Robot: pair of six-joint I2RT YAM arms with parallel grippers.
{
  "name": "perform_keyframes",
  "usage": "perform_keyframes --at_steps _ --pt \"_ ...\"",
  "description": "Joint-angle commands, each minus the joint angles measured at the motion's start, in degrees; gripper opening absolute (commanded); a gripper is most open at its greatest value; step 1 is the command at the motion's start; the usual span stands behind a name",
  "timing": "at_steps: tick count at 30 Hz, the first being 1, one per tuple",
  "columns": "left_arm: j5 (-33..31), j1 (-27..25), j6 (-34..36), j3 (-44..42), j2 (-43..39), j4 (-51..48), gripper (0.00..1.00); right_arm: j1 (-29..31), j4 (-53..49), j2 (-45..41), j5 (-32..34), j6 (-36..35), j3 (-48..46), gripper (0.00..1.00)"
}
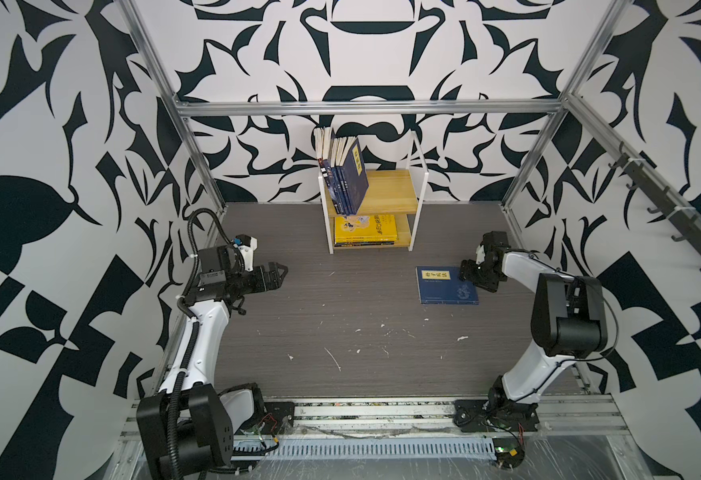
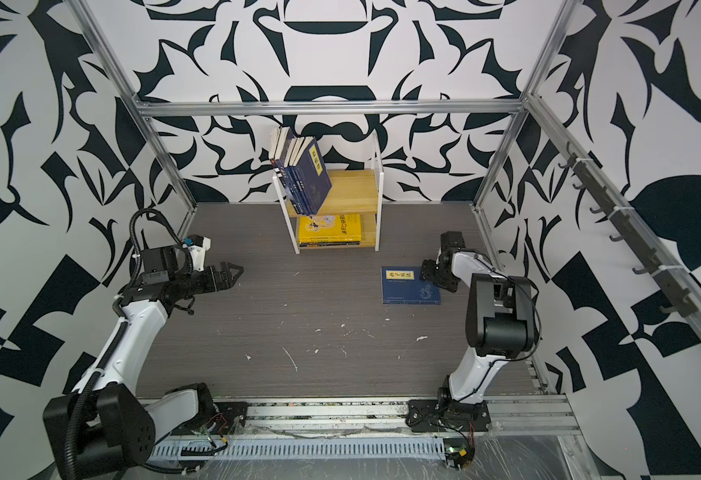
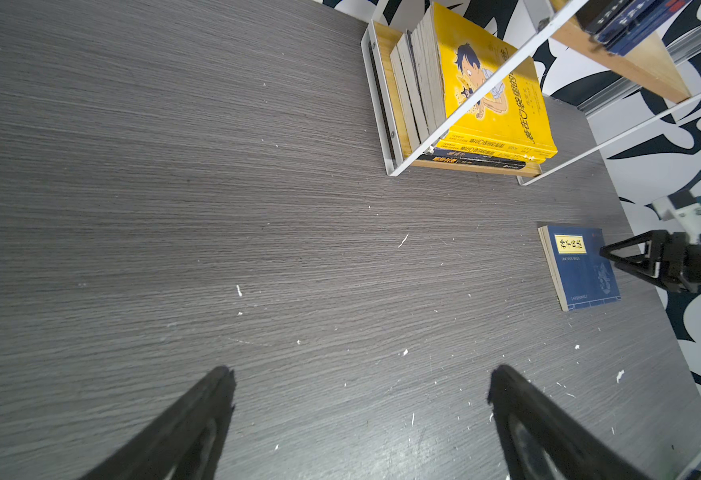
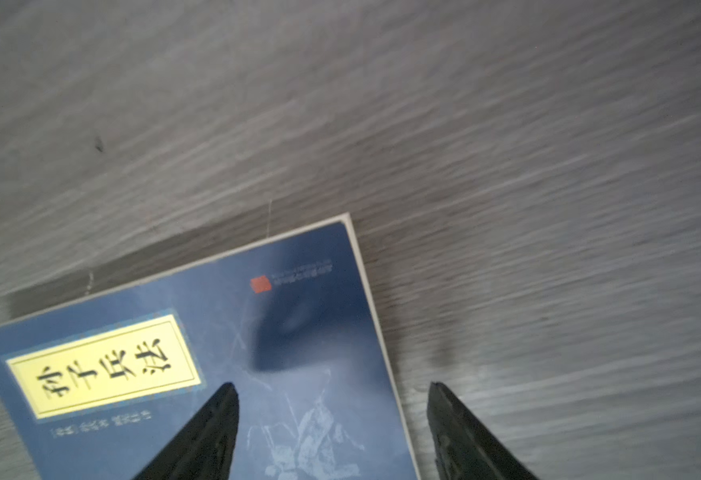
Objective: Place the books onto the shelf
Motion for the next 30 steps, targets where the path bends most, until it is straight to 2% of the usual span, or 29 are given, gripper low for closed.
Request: perform_keyframes --at_steps 1,13,24,30 --pt "0.9 0.3 -0.8 1.6 0.2 -0.5 1.0 1.0 1.3 -1.3 -3.5 0.9 -0.9 0.74" --pt "1.4 0.3 0.0 1.2 1.3 0.3 1.0 12.7 5.5 2.8 -6.3 3.2 -4.8 0.73" --pt "3.8 -0.2 -2.7 1.1 2.9 1.6 1.0 28.2 10.0 2.3 -1.8 8.7 -5.0 0.73" --pt "4.1 -1.0 -2.7 0.4 3.7 2.2 0.98 34.1 11.9 6.3 1.3 10.6 -2.9 0.73"
